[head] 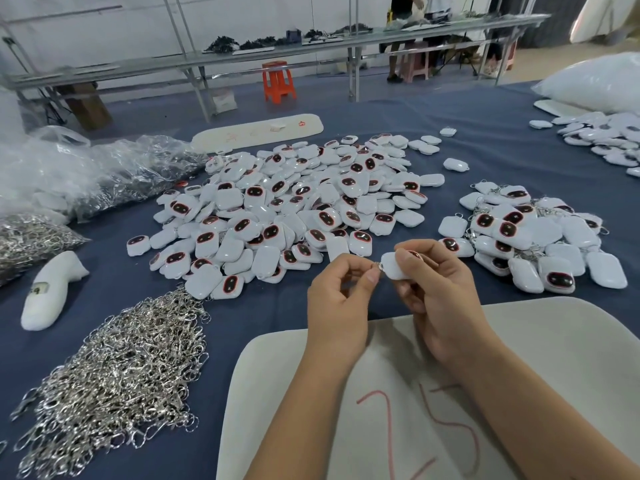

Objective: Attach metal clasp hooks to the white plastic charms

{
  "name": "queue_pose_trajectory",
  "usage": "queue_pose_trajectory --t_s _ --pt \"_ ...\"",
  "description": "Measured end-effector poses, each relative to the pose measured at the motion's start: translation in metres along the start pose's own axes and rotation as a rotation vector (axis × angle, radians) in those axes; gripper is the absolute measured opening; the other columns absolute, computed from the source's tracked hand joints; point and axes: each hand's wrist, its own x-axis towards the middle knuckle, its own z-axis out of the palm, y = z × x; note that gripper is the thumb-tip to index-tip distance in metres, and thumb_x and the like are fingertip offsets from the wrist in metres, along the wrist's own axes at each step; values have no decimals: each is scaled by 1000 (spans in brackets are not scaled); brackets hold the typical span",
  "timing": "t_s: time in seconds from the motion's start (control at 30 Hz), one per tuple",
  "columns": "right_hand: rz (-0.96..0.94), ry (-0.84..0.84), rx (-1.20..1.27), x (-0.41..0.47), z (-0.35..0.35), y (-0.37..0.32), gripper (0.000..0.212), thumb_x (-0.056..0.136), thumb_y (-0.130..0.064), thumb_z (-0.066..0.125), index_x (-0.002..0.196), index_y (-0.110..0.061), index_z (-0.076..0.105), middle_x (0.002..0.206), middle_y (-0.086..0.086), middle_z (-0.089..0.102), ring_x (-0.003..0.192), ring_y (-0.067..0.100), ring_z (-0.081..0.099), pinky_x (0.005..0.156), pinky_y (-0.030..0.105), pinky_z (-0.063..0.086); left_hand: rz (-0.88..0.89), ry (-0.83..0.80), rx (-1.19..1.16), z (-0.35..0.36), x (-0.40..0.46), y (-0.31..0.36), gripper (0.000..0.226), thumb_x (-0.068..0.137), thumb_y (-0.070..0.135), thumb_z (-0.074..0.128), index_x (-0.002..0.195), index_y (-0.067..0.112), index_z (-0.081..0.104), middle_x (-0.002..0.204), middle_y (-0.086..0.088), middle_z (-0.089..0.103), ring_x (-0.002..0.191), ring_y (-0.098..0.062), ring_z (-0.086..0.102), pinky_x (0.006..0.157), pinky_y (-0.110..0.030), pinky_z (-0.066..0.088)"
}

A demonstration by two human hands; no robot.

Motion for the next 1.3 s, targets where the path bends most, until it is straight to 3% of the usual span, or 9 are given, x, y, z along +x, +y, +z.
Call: queue_pose_trajectory --t_s 0.17,0.47,0.67,0.87,1.0,1.1,1.2,1.3 --pt "4 57 -78 1 -1 4 8 96 -10 72 89 -14 73 76 5 63 52 12 48 42 18 35 103 40 246 -2 -1 -1 23 95 6 64 77 20 63 69 7 66 69 -11 62 65 -16 44" --pt "-7 66 -145 2 -4 10 6 96 -14 73 97 -9 71 73 3 69 54 14 56 45 22 43 252 11 596 -6 -3 3 14 96 7 60 84 12 63 82 1 61 75 -21 52 70 -45 45" --pt "-41 102 -197 1 -6 11 4 96 -16 74 96 -12 73 75 5 69 55 14 57 43 23 44 285 -13 642 -5 -5 6 15 96 5 59 83 10 64 83 -2 61 75 -22 52 68 -42 44" --pt "63 25 0 3 -8 3 11 87 -21 76 93 -12 73 76 6 69 51 9 53 39 18 38 327 -25 613 -2 -3 4 15 93 3 62 82 12 63 81 1 60 73 -21 51 65 -37 41" --pt "-81 15 -296 0 -8 6 7 96 -15 74 91 -19 73 73 5 69 53 15 56 42 24 42 279 -70 691 -7 -2 -4 13 95 6 60 85 12 65 84 0 61 77 -22 54 70 -44 45" --pt "-114 33 -311 1 -6 8 8 98 -12 72 96 -20 75 73 3 69 54 16 57 43 23 43 192 -26 560 -9 -2 -4 13 92 7 67 83 16 70 82 5 65 77 -15 59 73 -36 49" --pt "-74 13 -167 3 -7 7 8 99 -11 69 103 -14 75 73 4 66 56 16 54 43 22 41 31 15 181 -9 1 -4 22 90 3 71 82 24 74 73 4 71 69 -15 66 69 -29 53" --pt "-58 -45 -31 5 -7 5 17 92 -18 72 107 -12 74 78 7 68 56 15 53 44 21 41 -105 -4 -119 -6 3 -3 23 94 0 68 89 20 79 73 1 73 65 -10 67 65 -20 53"
